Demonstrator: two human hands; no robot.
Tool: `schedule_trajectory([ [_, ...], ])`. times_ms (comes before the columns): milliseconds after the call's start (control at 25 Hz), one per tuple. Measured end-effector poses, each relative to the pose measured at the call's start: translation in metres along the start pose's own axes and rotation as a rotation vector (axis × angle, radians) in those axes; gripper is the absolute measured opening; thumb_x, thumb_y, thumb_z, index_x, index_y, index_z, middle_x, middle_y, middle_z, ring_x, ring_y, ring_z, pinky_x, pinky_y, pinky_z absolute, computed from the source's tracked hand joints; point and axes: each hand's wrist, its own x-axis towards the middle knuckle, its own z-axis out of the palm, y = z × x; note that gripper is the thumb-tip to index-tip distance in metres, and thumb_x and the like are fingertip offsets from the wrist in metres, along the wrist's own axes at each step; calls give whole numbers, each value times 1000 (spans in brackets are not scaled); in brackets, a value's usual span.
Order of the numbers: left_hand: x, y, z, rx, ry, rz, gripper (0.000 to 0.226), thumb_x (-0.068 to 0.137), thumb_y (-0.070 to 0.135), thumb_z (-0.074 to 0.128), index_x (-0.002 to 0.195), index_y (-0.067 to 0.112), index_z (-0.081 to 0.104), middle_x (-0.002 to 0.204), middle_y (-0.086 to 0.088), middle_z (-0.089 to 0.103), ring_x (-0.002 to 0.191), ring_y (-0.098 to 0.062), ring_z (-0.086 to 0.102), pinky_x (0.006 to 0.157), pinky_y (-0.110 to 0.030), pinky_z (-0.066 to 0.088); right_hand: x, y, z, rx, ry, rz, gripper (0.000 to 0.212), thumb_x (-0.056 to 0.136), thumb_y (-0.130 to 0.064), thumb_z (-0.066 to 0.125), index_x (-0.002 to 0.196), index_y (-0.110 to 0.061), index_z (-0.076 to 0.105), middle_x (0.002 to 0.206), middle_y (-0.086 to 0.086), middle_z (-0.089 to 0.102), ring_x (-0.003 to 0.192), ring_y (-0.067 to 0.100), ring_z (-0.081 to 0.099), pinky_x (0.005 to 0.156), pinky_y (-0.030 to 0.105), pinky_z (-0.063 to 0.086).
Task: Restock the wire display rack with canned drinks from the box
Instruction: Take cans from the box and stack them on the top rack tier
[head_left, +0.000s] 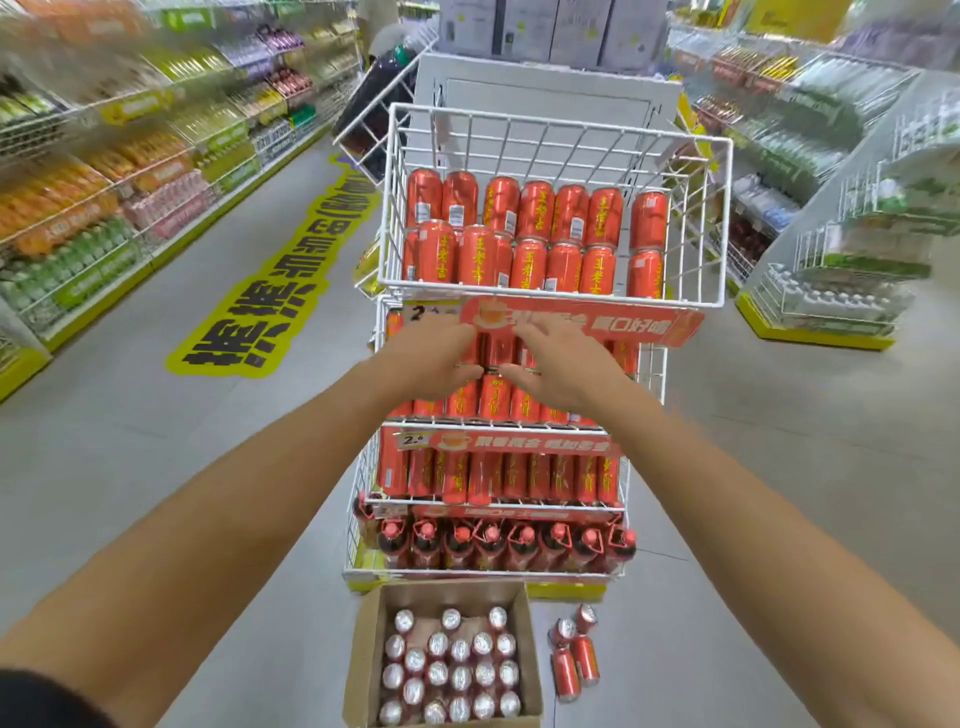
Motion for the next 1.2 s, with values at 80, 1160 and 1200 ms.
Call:
schedule_trajectory([
  [80, -11, -5, 34, -39, -71, -52, 40, 91, 52, 57, 96, 12, 57, 97, -8, 62, 95, -32, 60, 80, -49, 52, -6, -6, 36, 38, -54, 11, 69, 100, -59, 48, 153, -15, 43, 150, 13, 47, 138, 36, 44, 105, 52, 47],
  [1160, -153, -107, 903, -225, -500, -567, 41, 97, 44, 53, 116, 8, 60, 123, -17, 62, 117, -40, 55, 93, -46, 51, -102, 17, 916, 226, -617, 180, 54, 99, -54, 50, 134, -12, 53, 132, 14, 57, 127, 35, 51, 99, 44, 46],
  [1200, -149, -112, 917, -224, -492, -587, 42, 96, 44, 56, 117, 8, 59, 124, -17, 61, 117, -39, 54, 94, -45, 50, -97, 19, 932, 214, -601, 179, 54, 100, -54, 49, 133, -12, 53, 132, 14, 57, 127, 36, 50, 99, 45, 46],
])
